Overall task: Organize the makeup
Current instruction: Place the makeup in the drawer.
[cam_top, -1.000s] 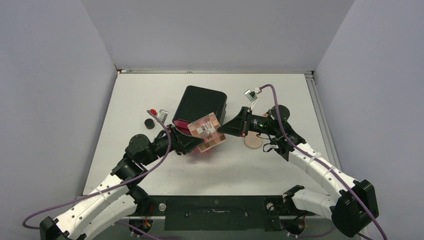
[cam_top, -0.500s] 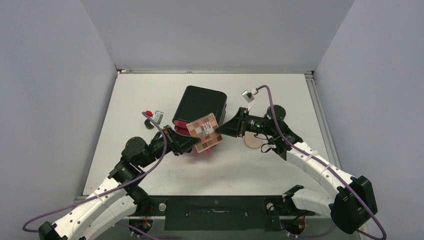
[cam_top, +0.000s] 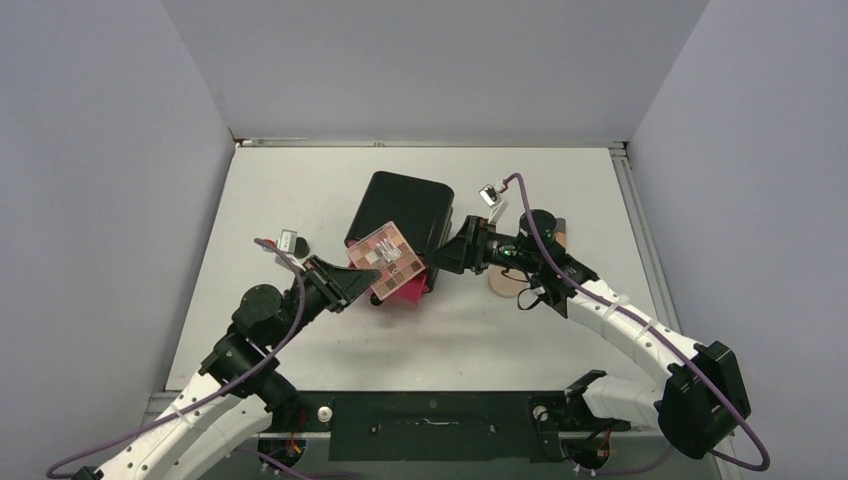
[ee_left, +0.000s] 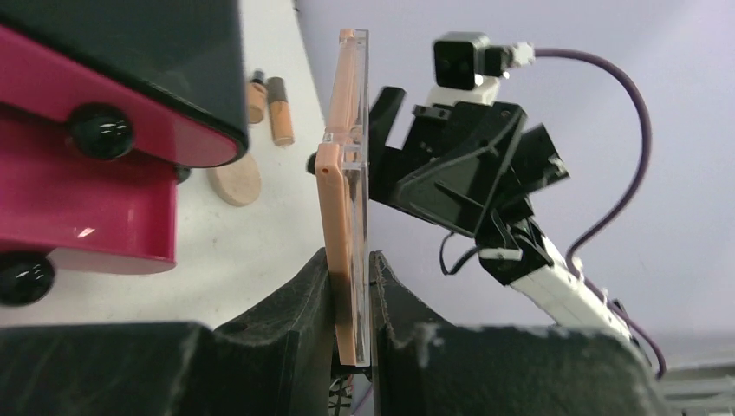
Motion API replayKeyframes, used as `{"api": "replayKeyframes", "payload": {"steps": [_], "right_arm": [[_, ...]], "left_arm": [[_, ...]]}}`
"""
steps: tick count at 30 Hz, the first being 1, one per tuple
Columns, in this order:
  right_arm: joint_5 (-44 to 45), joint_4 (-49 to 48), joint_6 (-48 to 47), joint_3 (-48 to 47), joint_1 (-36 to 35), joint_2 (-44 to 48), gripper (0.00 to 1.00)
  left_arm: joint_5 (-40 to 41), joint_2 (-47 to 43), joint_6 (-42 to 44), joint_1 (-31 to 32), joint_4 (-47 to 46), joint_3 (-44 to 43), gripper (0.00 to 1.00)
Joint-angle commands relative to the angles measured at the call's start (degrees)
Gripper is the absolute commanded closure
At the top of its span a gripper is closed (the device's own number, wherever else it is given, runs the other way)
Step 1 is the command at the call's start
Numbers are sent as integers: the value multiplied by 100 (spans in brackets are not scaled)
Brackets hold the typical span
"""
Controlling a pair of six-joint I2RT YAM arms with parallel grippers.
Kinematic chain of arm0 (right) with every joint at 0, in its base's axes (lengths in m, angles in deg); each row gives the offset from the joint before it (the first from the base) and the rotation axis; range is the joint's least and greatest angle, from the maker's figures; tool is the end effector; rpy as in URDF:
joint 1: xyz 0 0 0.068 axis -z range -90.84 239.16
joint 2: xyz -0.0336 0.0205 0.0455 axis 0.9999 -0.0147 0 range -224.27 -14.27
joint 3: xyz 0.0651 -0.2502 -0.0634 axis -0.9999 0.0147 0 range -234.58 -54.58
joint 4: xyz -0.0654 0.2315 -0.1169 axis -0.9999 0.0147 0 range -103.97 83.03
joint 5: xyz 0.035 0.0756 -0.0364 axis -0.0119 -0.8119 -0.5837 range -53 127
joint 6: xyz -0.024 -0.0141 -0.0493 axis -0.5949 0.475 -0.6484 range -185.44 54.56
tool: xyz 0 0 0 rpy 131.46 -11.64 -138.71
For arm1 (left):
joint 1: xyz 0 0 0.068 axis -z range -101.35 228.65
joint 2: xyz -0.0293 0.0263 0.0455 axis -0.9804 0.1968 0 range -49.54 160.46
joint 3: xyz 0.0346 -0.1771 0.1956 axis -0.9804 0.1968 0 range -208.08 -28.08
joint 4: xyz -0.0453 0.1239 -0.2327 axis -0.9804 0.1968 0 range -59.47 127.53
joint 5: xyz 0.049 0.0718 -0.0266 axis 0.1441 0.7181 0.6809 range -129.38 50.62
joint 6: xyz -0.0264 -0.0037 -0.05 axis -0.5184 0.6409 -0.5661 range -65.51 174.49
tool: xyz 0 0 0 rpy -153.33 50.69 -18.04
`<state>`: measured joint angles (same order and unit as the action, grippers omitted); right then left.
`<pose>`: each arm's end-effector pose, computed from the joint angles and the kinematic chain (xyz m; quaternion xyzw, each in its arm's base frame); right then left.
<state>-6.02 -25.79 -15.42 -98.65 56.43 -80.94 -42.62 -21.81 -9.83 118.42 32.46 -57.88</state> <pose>0.2162 0.1711 0.2892 -0.1234 0.7438 0.6040 0.2584 0.1178 -0.1009 0.3025 -0.1305 0.6940 -0.5703 0.4195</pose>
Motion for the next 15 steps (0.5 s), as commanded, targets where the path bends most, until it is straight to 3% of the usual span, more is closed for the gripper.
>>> {"api": "replayKeyframes", "payload": {"steps": [1, 15], "right_arm": [[554, 284, -318, -365, -40, 132, 23], [1738, 1101, -738, -934, -41, 173, 20]], "left_arm": [[999, -157, -964, 22, 1331, -544, 100], [1748, -86, -2428, 51, 4205, -1574, 100]]}}
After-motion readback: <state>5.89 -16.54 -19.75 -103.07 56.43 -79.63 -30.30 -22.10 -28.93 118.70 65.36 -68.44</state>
